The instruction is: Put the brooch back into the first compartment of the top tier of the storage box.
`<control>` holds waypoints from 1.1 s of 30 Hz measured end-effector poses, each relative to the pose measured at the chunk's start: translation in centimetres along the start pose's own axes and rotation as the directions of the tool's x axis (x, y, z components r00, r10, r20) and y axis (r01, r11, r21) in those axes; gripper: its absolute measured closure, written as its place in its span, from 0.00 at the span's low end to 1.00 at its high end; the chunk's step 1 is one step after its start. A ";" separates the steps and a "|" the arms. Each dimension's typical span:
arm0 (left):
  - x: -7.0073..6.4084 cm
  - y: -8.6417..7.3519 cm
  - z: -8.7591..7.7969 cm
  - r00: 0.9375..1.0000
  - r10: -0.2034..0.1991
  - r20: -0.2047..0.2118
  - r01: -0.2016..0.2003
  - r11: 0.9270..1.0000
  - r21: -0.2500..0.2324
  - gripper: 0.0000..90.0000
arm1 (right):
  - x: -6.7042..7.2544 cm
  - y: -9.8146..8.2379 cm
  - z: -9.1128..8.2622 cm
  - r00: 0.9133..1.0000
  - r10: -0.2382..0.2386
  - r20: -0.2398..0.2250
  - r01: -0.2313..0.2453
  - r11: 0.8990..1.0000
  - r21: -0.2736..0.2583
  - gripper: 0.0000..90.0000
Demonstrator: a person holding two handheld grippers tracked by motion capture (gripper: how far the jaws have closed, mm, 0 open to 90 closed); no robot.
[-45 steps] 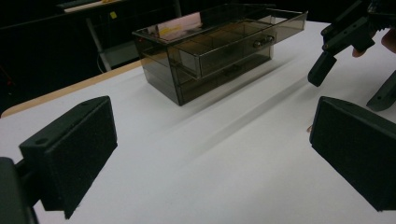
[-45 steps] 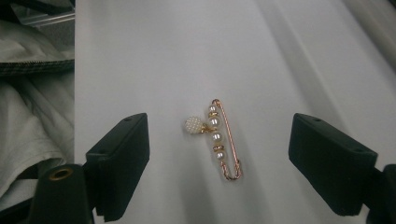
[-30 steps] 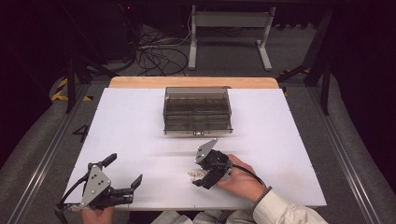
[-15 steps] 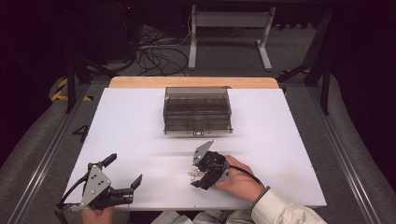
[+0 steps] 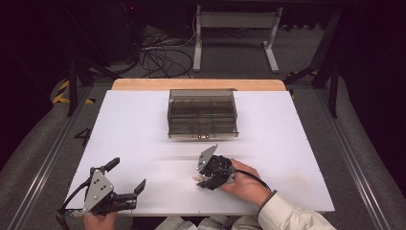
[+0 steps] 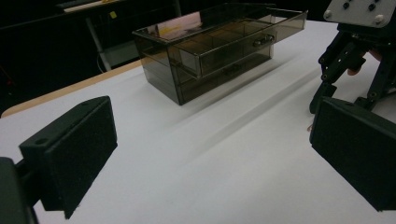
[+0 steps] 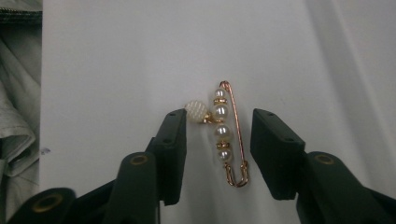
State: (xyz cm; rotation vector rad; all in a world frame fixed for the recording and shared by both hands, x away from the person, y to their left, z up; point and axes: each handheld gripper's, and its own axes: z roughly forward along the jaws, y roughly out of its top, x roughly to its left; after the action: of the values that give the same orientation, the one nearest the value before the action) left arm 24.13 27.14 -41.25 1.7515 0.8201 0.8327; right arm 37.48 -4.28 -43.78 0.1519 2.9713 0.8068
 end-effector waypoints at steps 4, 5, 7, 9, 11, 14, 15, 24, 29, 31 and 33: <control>0.0 0.0 0.0 1.000 0.002 0.000 -0.002 1.000 -0.001 0.02 | -0.2 -0.1 -0.1 1.000 0.005 0.005 -0.005 1.000 -0.002 0.71; 0.0 0.0 0.0 1.000 0.002 0.000 -0.002 1.000 -0.001 0.02 | -0.2 -0.1 -0.1 1.000 0.006 0.004 -0.006 1.000 0.000 0.72; 0.0 0.0 0.0 1.000 0.001 0.000 -0.001 1.000 -0.001 0.02 | -0.2 -0.1 -0.1 1.000 0.005 0.003 -0.005 1.000 0.000 0.75; 0.0 0.0 0.0 1.000 0.001 0.000 -0.001 1.000 -0.001 0.02 | -0.3 -0.1 -0.1 1.000 0.000 0.002 0.000 1.000 -0.003 0.79; 0.0 0.0 0.1 1.000 0.001 0.001 -0.001 1.000 0.000 0.02 | -0.3 -0.1 -0.1 1.000 0.000 -0.001 0.000 1.000 -0.001 0.83; 0.0 0.0 0.1 1.000 0.000 0.000 0.000 1.000 -0.001 0.02 | -0.3 -0.1 -0.1 1.000 0.007 0.000 -0.007 1.000 0.002 0.89; 0.0 0.0 0.1 1.000 0.001 0.000 -0.001 1.000 0.000 0.02 | -0.3 -0.1 -0.2 1.000 0.011 0.001 -0.011 1.000 0.005 0.90; 0.0 0.0 0.0 1.000 -0.001 -0.001 0.001 1.000 -0.002 0.02 | -0.3 -0.1 -0.2 1.000 0.022 -0.001 -0.022 1.000 0.007 0.91; 0.0 0.0 0.0 1.000 -0.001 0.000 0.001 1.000 -0.001 0.02 | -0.3 -0.1 -0.2 1.000 0.023 0.000 -0.023 1.000 0.005 0.91; 0.0 0.0 0.0 1.000 0.000 0.000 0.000 1.000 -0.002 0.02 | -0.3 -0.2 -0.4 1.000 0.030 0.005 -0.030 1.000 0.002 0.91; 0.0 0.0 0.0 1.000 -0.002 0.000 0.002 1.000 -0.002 0.02 | -0.4 -0.2 -0.5 1.000 0.018 0.003 -0.018 1.000 -0.015 0.91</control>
State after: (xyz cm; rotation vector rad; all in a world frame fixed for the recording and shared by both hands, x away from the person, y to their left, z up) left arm 24.17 27.13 -41.25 1.7489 0.8204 0.8321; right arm 37.81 -4.73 -43.40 0.1789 2.9644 0.8291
